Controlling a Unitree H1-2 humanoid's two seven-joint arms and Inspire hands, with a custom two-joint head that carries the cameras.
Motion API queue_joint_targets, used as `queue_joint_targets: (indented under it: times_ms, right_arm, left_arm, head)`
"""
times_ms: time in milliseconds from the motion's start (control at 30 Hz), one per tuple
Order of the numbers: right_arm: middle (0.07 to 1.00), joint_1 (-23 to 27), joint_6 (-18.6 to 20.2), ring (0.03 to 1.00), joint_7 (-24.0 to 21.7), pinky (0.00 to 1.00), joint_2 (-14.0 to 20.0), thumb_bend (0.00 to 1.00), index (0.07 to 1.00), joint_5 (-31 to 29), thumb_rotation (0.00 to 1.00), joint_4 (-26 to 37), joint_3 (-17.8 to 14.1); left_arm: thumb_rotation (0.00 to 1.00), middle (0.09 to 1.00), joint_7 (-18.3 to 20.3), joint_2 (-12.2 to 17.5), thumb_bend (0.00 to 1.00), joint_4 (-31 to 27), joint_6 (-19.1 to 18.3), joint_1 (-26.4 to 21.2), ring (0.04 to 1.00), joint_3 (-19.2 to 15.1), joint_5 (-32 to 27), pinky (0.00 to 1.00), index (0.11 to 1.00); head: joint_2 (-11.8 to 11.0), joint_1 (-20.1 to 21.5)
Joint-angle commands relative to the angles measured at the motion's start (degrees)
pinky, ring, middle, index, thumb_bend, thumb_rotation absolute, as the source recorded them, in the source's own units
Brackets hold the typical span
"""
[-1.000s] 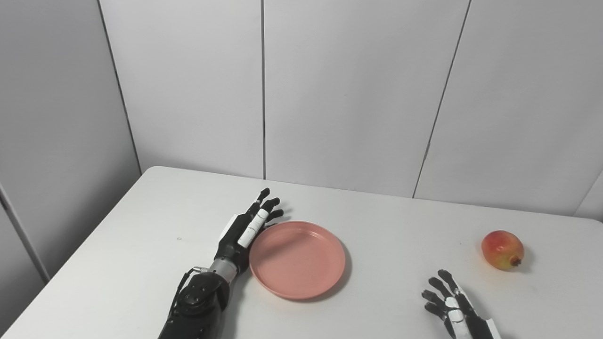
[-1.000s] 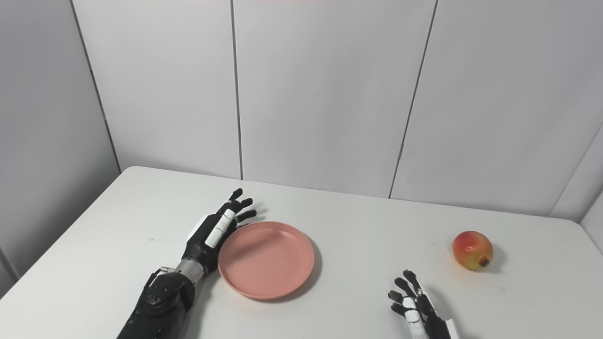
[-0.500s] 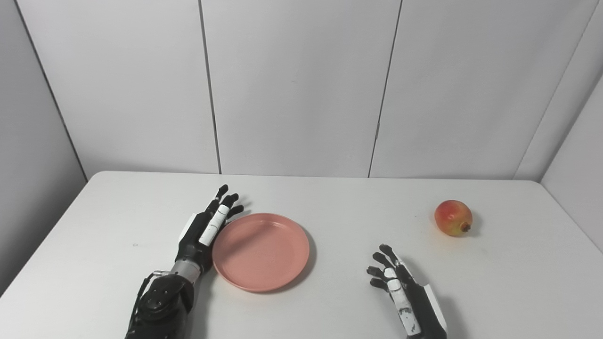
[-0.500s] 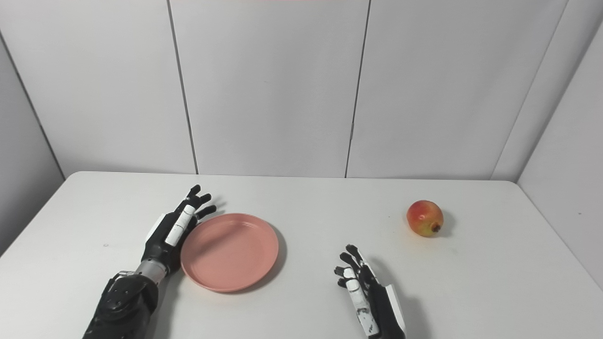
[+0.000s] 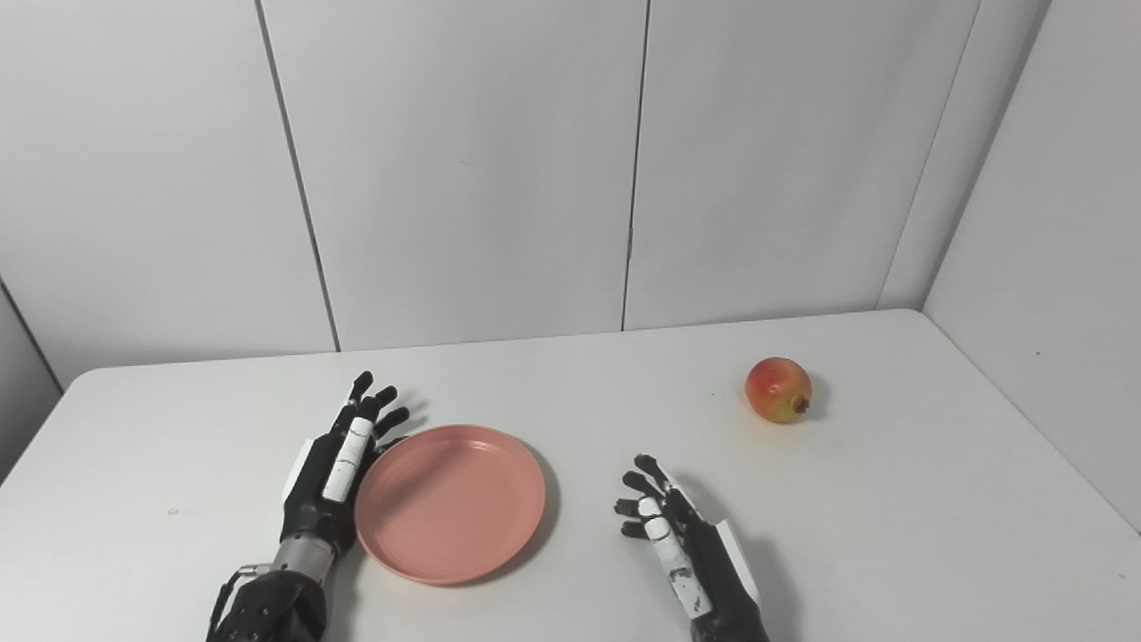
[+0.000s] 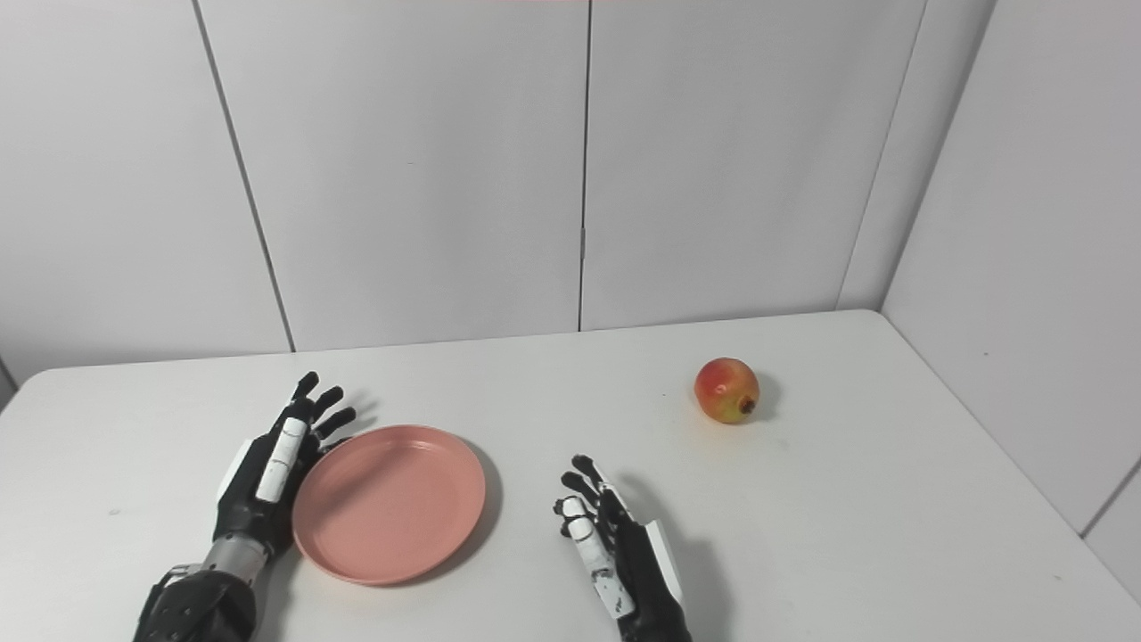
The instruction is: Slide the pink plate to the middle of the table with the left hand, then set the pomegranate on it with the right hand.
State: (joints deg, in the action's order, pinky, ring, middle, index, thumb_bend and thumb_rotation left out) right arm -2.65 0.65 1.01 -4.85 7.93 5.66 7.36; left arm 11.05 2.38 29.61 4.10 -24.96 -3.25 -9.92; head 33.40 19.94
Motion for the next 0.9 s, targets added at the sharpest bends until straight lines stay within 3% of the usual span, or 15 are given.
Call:
queue_joint_targets:
  times_ms: [0,300,467,667,867]
  right_arm:
    - [0.870,1.42,-0.29,0.796,-0.11,0.75,-1.08,0.59,0.907,0.22,0.91,-0.25,1.02]
    - [0.871,1.58,-0.18,0.800,0.75,0.74,-1.06,0.62,0.897,1.05,0.92,-0.52,1.24]
    - [0.880,1.14,-0.71,0.821,1.31,0.77,-0.17,0.62,0.895,2.24,0.92,-0.05,0.88]
    - [0.844,1.71,-7.07,0.822,3.96,0.76,2.20,0.63,0.845,7.35,0.91,-1.05,0.77]
    - [0.803,3.38,-7.49,0.785,5.00,0.74,4.29,0.63,0.798,12.06,0.90,3.34,0.27]
  left_arm:
    - [0.80,0.940,0.24,-0.51,0.85,1.04,-0.06,0.66,0.885,0.19,-0.44,0.76,1.000]
    - [0.78,0.932,0.98,-1.04,0.83,0.08,0.83,1.53,0.888,-0.18,-1.04,0.77,1.000]
    - [0.79,0.930,0.26,-1.72,0.81,-0.84,0.64,2.04,0.885,-0.56,-0.97,0.76,1.000]
    - [0.79,0.934,-0.80,-2.66,0.82,-1.55,-0.09,1.95,0.888,-0.74,-0.65,0.77,1.000]
    - [0.79,0.937,-1.70,-3.26,0.83,-2.05,-0.56,1.88,0.879,-0.43,0.00,0.74,1.000]
  head:
    - [0.01,0.42]
    - [0.45,0.46]
    - [0.66,-1.52]
    - [0.46,-3.47]
    - [0.26,-4.33]
